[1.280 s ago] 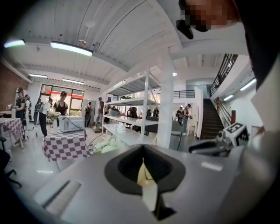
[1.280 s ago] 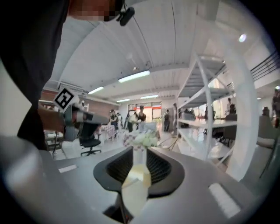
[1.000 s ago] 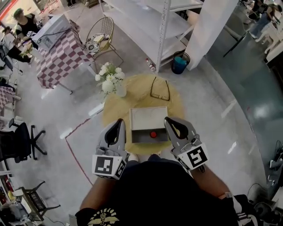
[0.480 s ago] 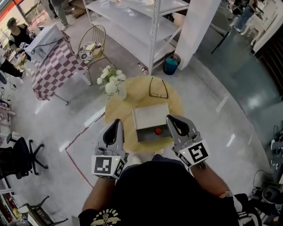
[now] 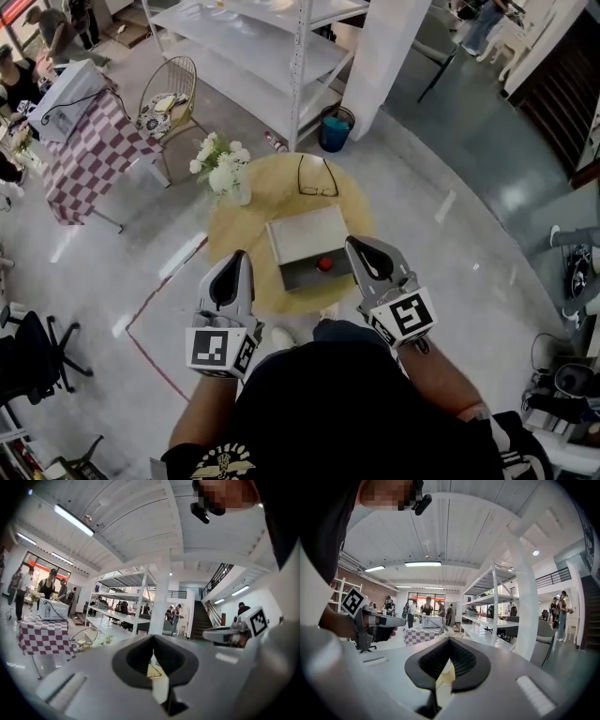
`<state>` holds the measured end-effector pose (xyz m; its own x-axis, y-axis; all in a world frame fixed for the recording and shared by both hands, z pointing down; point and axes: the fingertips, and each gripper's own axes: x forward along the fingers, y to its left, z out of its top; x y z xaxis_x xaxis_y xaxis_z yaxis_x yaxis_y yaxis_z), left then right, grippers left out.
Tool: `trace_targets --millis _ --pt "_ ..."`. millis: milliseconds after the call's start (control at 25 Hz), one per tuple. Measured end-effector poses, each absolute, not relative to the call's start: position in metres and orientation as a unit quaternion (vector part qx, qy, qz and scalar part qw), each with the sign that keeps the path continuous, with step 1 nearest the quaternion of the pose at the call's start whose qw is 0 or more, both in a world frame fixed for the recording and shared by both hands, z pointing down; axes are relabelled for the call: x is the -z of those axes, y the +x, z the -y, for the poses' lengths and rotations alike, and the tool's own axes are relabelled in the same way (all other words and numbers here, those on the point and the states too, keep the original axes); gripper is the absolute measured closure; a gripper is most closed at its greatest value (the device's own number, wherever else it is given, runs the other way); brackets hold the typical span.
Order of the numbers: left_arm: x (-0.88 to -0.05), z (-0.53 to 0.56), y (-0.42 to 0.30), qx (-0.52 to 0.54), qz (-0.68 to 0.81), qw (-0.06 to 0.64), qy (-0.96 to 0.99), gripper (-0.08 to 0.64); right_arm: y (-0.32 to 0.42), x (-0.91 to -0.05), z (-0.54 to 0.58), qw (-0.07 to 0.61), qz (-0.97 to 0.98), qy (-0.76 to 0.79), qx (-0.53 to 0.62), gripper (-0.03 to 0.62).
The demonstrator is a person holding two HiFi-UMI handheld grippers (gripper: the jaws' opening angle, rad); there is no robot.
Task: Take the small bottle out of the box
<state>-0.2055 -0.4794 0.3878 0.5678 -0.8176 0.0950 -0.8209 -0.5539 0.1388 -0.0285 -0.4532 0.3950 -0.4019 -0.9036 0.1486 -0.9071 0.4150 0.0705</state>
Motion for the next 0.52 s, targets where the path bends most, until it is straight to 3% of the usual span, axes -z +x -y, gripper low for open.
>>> trace_targets --millis 520 --pt "-0.392 0.457 -0.202 -0.026 0.516 0.072 0.853 0.56 -0.013 -0.404 0.446 0.077 0.859 0.505 -0.015 0.587"
